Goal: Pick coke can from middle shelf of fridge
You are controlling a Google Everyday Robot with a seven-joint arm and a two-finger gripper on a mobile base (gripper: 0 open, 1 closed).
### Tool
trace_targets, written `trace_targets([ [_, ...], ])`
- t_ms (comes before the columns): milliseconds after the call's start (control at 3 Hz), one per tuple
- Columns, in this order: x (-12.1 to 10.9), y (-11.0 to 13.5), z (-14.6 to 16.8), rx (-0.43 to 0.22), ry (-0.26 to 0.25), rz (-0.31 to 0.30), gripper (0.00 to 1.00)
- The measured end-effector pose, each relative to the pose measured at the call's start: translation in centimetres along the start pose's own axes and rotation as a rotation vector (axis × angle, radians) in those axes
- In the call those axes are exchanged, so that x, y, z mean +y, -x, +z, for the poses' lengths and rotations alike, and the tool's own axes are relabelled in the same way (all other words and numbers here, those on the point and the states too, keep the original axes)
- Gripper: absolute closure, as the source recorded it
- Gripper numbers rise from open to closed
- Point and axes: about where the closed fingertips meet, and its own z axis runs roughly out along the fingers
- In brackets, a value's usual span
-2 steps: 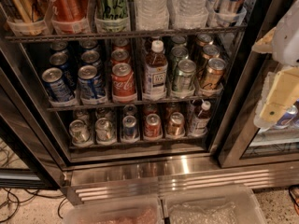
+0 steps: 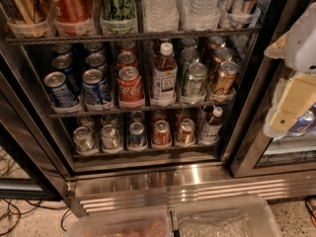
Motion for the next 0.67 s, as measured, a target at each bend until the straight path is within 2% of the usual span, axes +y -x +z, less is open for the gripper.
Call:
trace_targets([
  [667, 1.6, 3.3, 1.5, -0.089, -0.007, 0.049, 0.00],
])
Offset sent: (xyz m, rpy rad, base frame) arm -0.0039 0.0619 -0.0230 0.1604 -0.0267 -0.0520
